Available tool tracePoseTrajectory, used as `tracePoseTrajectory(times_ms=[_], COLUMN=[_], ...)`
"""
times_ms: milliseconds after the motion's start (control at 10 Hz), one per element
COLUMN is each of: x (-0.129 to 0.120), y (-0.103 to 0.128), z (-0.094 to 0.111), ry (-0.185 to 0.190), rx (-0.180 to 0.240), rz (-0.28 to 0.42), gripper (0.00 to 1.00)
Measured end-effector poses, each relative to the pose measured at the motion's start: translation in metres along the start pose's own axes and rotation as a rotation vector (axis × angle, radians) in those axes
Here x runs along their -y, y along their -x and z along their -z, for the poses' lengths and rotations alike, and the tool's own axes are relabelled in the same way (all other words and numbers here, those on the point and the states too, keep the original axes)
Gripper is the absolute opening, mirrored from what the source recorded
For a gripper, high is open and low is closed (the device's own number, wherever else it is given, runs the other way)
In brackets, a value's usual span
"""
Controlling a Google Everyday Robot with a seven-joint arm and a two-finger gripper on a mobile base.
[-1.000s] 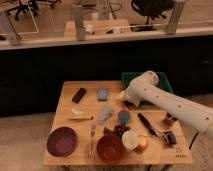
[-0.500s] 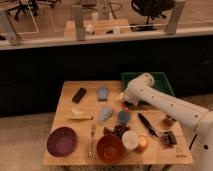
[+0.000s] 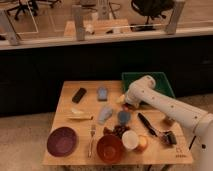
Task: Place pepper in red bowl
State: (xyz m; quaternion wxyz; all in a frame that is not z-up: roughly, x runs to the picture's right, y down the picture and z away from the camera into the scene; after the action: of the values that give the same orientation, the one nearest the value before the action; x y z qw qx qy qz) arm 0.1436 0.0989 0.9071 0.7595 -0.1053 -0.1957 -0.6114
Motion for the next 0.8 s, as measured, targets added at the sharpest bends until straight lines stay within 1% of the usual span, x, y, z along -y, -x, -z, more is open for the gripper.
tracePoseTrajectory(times_ms=[200, 400, 500, 600, 700, 800], x=[0.000, 0.002, 0.004, 0.006, 0.007, 0.007], y=[0.003, 0.005, 0.006, 0.006, 0.007, 0.008], z=[-0.004, -0.008, -0.011, -0.014, -0.018, -0.020], ry=[0.002, 0.017, 0.025, 0.033, 0.046, 0.054], rx=[0.001, -0.004, -0.009, -0.014, -0.021, -0.026], rz=[0.009, 0.010, 0.011, 0.012, 0.012, 0.012], gripper=[0.80, 0.78, 0.72, 0.63, 0.51, 0.43])
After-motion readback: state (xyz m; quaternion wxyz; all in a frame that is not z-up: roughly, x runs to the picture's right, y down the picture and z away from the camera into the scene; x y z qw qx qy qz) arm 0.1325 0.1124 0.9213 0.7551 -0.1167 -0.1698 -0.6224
